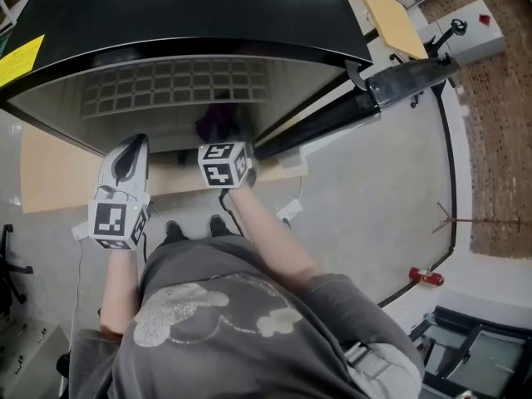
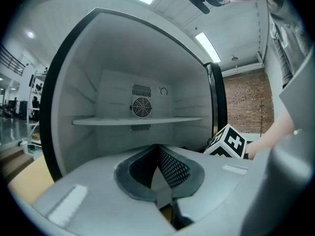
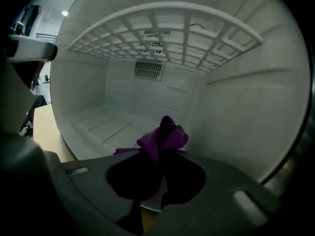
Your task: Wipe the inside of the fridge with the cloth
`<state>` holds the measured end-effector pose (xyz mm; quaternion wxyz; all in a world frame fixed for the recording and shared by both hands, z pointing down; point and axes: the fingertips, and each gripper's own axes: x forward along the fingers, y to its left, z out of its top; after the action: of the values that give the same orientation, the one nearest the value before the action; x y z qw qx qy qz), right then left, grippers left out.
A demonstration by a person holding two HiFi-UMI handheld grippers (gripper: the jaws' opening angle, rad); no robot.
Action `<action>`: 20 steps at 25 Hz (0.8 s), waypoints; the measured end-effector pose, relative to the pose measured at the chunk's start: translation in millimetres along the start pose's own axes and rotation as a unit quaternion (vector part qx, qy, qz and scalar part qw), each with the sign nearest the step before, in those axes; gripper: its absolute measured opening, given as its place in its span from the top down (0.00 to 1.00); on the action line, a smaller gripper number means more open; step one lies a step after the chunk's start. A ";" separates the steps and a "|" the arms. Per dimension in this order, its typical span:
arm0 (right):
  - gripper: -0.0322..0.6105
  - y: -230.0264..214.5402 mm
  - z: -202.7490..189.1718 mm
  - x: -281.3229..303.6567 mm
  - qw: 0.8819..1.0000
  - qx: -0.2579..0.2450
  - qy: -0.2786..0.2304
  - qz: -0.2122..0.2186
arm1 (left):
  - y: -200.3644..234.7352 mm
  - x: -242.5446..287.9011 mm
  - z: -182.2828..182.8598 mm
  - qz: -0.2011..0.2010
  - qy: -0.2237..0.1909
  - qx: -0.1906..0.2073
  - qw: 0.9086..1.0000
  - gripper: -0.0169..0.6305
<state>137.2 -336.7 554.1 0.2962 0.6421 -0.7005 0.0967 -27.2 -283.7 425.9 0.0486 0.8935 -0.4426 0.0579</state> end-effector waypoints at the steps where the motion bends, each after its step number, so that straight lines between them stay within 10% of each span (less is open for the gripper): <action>1: 0.88 -2.6 3.4 -5.2 1.000 0.005 -0.013 -0.007 | -2.5 0.9 0.2 -0.004 0.000 0.001 1.000 0.95; 7: 0.88 -22.0 39.8 -28.7 0.994 0.036 -0.088 -0.061 | -11.9 1.0 3.4 -0.022 -0.002 0.004 1.000 0.95; 20: 0.88 -38.3 19.5 -106.6 0.986 0.128 -0.080 -0.076 | -28.3 -6.2 10.2 -0.045 -0.004 0.003 0.999 0.95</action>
<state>168.2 -263.0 471.6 0.1608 0.7319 -0.6528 0.1111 -7.8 -263.1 413.9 0.0461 0.9129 -0.4021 0.0532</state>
